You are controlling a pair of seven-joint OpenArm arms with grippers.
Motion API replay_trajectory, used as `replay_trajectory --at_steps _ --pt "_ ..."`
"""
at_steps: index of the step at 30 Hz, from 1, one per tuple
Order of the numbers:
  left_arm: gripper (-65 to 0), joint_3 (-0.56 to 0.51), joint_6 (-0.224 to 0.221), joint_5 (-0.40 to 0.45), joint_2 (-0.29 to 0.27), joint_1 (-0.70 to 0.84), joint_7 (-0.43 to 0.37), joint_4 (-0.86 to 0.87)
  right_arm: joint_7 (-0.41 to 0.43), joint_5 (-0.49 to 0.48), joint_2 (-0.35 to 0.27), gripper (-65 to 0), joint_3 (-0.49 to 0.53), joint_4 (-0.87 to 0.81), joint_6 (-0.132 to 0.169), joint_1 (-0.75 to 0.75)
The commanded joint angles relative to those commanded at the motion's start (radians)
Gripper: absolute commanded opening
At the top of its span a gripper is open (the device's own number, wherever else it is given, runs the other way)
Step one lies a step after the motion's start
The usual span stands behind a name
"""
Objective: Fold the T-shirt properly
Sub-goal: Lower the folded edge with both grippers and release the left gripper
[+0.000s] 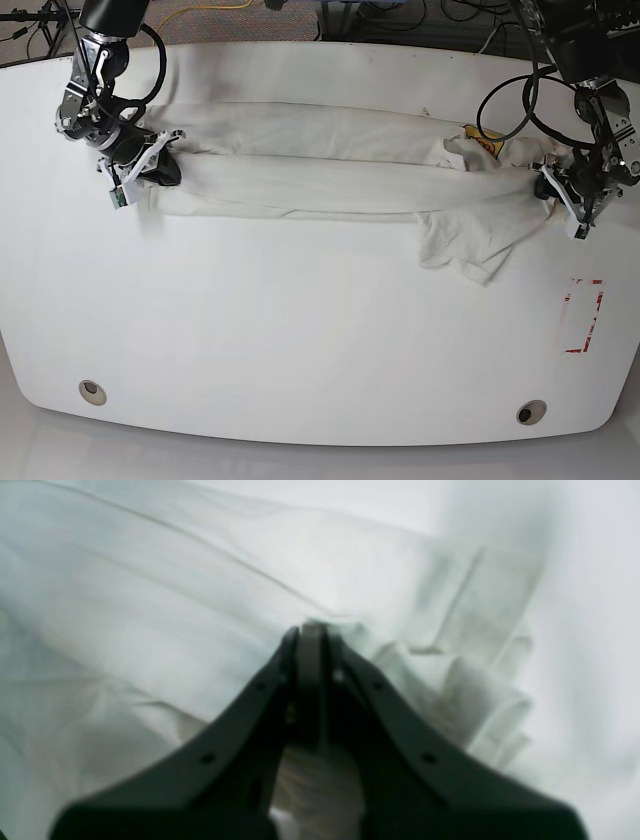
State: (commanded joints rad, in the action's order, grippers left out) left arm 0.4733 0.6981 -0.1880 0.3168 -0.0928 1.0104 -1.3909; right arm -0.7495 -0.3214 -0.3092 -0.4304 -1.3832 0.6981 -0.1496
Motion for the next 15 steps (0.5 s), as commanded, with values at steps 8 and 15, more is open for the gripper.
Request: replay_trajectory --at_steps 8,15 --pt "-26.8 0.04 0.0 -0.12 -0.015 -0.098 0.11 -0.08 -0.003 0.0 0.008 -62.3 0.0 -0.061 0.0 -0.015" --pt "-26.8 0.002 0.0 -0.138 -0.018 -0.216 0.124 -0.015 -0.003 -0.002 0.031 -62.3 0.002 -0.066 0.0 -0.028"
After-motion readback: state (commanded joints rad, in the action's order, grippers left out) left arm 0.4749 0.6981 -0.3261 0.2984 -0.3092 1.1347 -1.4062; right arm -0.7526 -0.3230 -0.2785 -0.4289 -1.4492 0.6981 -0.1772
